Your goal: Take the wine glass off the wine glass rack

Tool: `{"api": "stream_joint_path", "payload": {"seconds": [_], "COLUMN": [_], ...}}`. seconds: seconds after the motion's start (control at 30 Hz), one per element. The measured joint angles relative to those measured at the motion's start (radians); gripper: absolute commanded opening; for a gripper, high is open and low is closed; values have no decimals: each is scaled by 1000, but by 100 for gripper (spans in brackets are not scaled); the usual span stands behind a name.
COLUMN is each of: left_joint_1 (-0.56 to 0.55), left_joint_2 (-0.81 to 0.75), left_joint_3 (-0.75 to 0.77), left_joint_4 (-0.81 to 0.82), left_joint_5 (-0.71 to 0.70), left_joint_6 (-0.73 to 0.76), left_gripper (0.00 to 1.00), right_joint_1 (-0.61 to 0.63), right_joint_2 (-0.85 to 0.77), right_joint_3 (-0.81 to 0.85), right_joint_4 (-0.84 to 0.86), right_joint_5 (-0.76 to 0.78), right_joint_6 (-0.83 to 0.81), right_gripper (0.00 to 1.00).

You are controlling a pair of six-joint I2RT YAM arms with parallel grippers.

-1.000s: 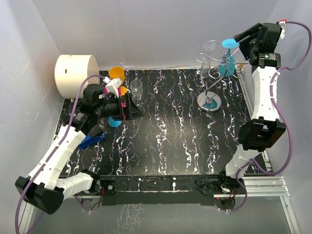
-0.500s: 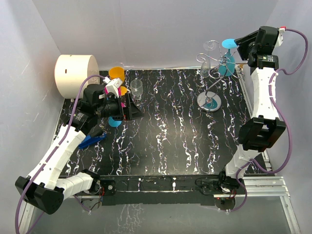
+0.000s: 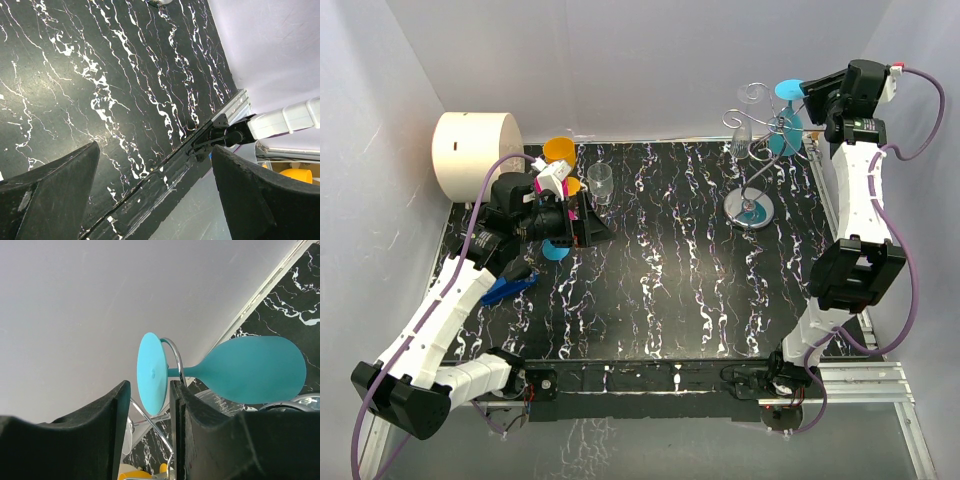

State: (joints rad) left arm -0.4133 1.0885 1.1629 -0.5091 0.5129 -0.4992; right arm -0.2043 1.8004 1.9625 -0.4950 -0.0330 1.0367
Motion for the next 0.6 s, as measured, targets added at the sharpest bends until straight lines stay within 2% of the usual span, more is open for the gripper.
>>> {"api": "stream_joint_path", "payload": {"seconds": [0.6], "left_joint_1": [0], "left_joint_2": [0], "left_joint_3": [0], "left_joint_4": [-1], "left_joint_5": [0], "left_joint_6": [2], "left_gripper": [93], "right_joint_1": [-3], "right_joint_2": [-29], "right_joint_3": [-84], "right_joint_4": [54], "right_joint_5": [0], "right_joint_6": [96], "right_gripper": [16]}}
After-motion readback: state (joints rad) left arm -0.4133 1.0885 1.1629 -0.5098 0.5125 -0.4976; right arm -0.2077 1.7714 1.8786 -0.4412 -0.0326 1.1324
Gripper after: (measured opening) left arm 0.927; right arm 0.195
